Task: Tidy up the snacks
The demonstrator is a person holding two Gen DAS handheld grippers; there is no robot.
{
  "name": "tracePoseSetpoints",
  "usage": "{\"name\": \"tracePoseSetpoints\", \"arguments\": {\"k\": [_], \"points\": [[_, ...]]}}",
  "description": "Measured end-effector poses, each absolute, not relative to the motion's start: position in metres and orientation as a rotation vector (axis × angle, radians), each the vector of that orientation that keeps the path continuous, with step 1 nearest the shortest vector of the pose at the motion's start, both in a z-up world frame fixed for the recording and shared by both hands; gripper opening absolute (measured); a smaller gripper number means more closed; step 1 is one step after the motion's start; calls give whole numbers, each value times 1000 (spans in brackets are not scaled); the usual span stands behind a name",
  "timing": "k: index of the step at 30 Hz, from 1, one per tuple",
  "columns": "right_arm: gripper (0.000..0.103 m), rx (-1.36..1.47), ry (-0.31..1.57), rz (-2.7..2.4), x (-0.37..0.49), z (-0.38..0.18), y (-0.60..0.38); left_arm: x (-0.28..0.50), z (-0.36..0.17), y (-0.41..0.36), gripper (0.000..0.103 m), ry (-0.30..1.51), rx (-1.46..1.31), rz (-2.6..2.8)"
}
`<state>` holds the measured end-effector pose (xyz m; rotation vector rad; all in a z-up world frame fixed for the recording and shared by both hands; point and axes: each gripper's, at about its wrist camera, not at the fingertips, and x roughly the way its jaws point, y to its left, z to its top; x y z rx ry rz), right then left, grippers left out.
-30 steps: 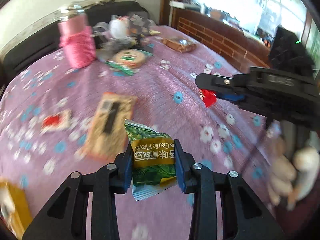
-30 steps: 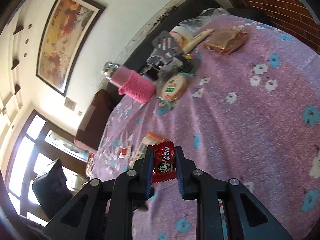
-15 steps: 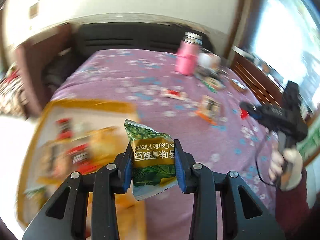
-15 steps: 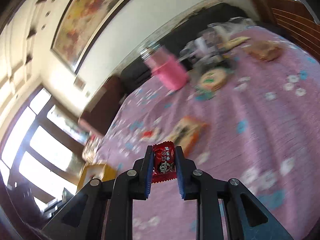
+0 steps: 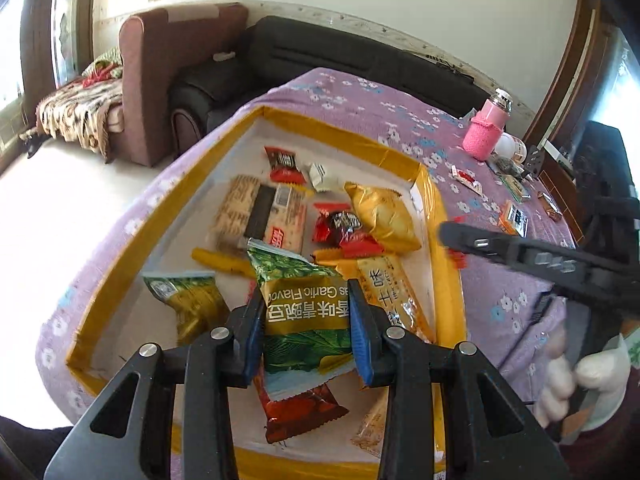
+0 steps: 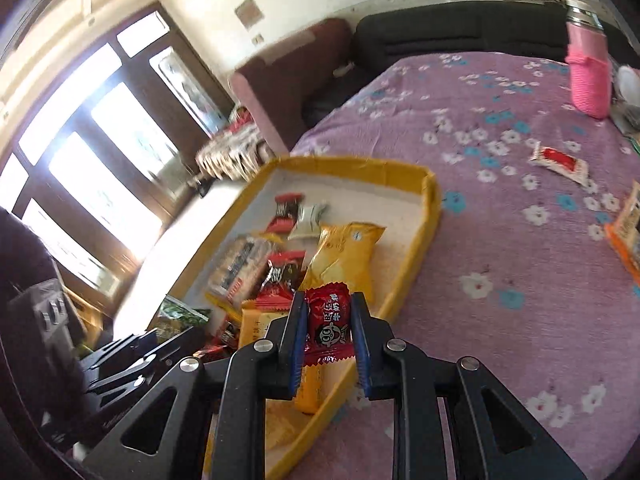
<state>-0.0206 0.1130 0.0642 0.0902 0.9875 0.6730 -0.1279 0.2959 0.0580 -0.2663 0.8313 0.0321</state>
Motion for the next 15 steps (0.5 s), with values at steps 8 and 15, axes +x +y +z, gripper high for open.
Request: {"name": "tracePoseSetpoints", "arguments": {"k": [8, 15], "points": [[33, -104, 952, 547, -28, 50, 147, -139, 62, 295, 53, 778, -243, 54], [53, -196, 831, 482, -49, 75, 141, -160, 93, 292, 64, 649, -189, 133]]}}
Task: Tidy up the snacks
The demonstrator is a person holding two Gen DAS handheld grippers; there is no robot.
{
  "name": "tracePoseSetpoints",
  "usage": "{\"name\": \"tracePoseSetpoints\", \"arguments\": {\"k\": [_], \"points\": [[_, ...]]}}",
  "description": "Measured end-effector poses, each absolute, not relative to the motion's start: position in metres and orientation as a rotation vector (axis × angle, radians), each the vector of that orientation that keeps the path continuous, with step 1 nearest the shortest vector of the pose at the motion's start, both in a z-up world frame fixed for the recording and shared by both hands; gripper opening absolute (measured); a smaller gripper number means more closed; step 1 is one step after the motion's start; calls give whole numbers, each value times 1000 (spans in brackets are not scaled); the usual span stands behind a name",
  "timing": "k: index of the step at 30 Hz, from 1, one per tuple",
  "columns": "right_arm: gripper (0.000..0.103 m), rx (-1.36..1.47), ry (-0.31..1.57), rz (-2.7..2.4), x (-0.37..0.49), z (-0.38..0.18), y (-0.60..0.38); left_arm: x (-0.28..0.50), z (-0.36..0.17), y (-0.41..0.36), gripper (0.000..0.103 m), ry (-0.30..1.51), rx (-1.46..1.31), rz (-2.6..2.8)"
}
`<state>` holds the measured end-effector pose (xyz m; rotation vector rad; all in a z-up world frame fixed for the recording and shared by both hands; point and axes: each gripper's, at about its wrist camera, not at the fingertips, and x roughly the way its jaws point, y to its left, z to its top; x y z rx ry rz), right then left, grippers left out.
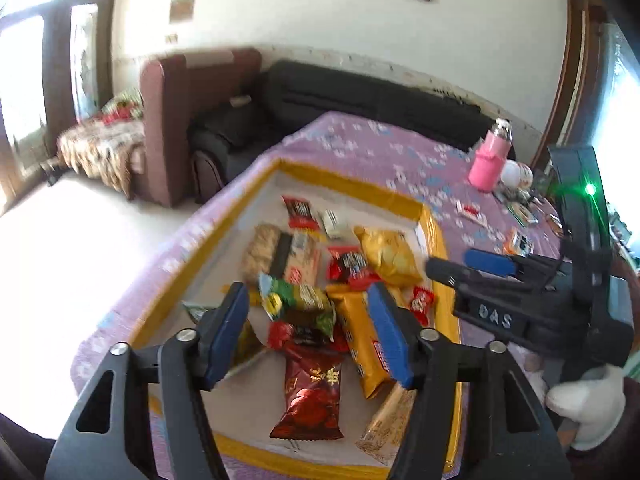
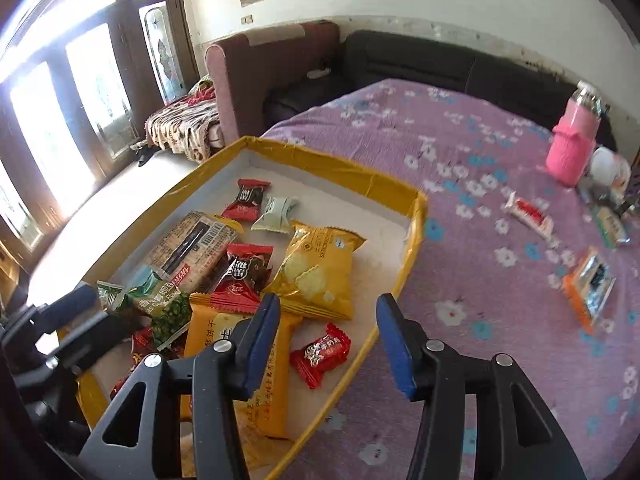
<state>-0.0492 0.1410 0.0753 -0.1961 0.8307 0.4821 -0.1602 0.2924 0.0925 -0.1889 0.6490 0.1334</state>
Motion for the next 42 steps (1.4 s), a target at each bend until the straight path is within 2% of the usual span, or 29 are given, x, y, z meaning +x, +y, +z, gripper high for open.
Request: {"name": "tracePoseSetpoints", "arguments": {"k": [2, 4, 19, 36, 39, 40, 41, 42], "points": [[57, -233, 792, 455, -61, 84, 136, -169, 103, 288, 73, 605, -166, 158], [59, -258, 763, 435, -70, 89, 132, -174, 111, 284, 76, 575, -158, 167], [74, -342, 620, 282, -145, 125, 53, -217, 154, 238, 82, 439, -126, 127], [78, -283, 594, 241, -182, 132, 10, -252, 173, 192, 86, 351, -34, 131], [78, -278, 601, 250, -185, 130, 11, -267, 173, 186, 86, 288, -19, 223], [78, -272, 604, 261, -187, 129, 11, -275, 172, 183, 90, 255, -6, 269], [78, -268, 608, 266, -187, 128, 11, -279, 171, 180, 100, 231, 17, 309], [78, -262, 614, 279, -189, 126, 12, -279, 171, 178, 103, 227, 34, 322]]}}
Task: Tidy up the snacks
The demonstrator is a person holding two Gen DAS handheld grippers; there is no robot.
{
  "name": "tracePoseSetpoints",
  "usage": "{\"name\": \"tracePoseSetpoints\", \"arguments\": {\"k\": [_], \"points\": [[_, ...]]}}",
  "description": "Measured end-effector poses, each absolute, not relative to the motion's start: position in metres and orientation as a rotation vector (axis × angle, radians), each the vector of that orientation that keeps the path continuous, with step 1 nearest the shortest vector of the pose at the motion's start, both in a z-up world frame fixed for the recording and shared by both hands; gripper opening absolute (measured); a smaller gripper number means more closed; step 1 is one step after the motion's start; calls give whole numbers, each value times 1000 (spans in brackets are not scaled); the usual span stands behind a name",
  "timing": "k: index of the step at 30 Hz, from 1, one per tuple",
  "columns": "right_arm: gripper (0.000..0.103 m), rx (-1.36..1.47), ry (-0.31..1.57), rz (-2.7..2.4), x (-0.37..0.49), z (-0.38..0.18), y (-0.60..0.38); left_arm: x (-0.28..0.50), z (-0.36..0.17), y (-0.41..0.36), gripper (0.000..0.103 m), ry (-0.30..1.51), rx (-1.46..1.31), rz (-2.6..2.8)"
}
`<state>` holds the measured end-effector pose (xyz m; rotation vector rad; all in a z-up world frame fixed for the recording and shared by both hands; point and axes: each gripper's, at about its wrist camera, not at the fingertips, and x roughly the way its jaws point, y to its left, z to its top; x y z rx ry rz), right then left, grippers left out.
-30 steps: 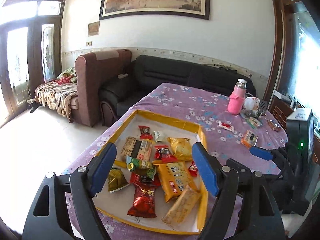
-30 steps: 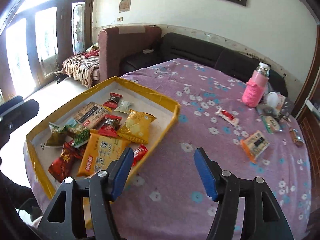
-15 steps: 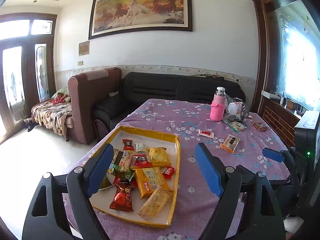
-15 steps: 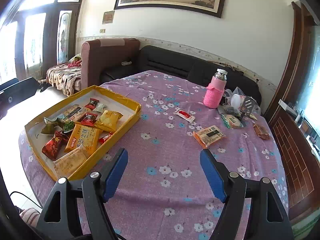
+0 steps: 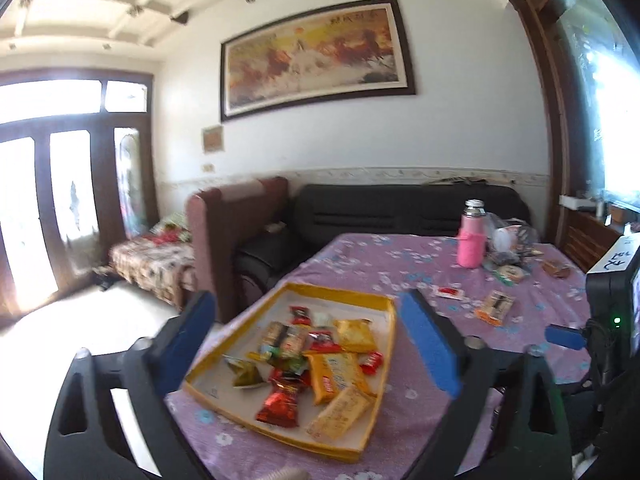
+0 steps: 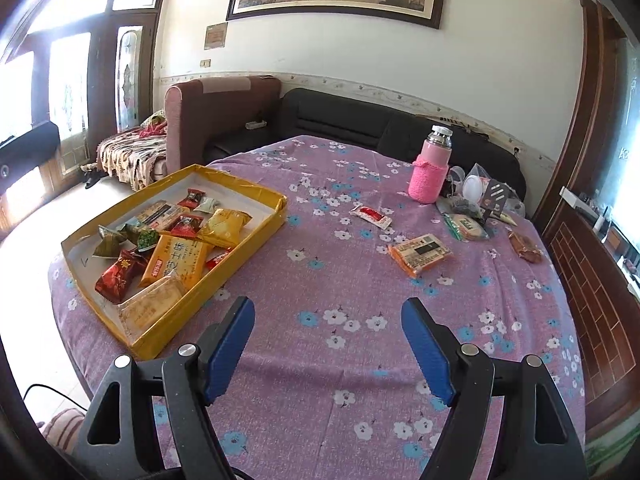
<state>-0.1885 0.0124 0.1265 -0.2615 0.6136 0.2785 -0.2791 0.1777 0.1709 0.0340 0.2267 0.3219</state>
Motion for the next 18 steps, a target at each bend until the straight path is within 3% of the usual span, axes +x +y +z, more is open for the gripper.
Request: {"name": "tracePoseSetpoints", "arguments": {"k": [11, 18], "points": [[78, -275, 683, 359, -195, 97, 38, -239, 141, 201, 103, 476, -66, 274], [78, -290, 719, 380, -198, 81, 51, -230, 124, 207, 103, 541, -76, 278]]}}
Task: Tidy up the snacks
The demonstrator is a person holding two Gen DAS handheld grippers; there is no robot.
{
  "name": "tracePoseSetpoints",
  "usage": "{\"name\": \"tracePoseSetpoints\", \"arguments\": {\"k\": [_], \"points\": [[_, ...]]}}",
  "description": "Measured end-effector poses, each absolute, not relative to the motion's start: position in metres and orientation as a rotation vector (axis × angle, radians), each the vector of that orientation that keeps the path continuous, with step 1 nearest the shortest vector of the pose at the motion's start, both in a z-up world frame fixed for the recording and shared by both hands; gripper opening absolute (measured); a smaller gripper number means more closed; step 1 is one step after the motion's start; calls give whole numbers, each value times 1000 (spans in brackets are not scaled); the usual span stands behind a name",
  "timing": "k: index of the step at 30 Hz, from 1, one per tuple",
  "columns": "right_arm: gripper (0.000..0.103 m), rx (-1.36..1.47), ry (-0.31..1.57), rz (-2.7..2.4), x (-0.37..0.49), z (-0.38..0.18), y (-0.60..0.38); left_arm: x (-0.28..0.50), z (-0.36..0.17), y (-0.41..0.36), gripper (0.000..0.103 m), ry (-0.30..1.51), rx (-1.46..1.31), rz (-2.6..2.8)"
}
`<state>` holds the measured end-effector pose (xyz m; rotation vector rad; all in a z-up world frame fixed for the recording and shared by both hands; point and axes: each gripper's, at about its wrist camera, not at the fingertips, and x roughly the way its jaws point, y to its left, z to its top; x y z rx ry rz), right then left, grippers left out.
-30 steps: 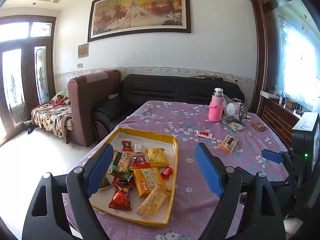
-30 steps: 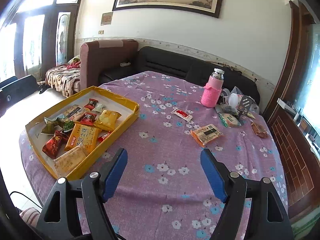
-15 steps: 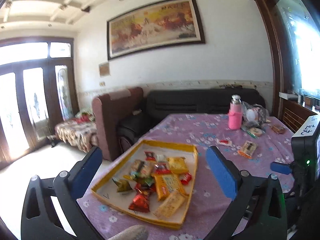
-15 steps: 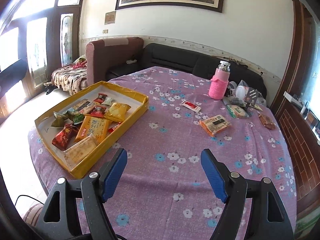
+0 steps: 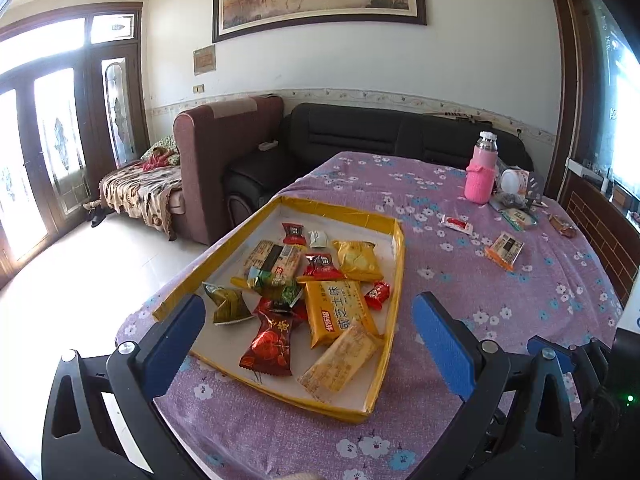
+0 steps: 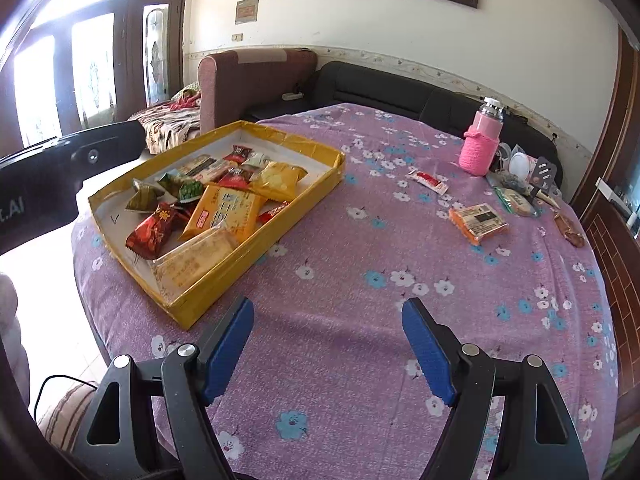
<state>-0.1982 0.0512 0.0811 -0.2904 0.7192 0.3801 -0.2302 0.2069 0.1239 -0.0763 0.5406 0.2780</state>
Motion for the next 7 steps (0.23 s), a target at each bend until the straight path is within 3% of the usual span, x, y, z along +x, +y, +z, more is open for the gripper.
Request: {"name": "tracePoseSetpoints", "arguments": {"k": [7], "points": [[78, -305, 734, 400, -198, 75, 62, -224, 119, 212, 103, 578, -83, 259]]}}
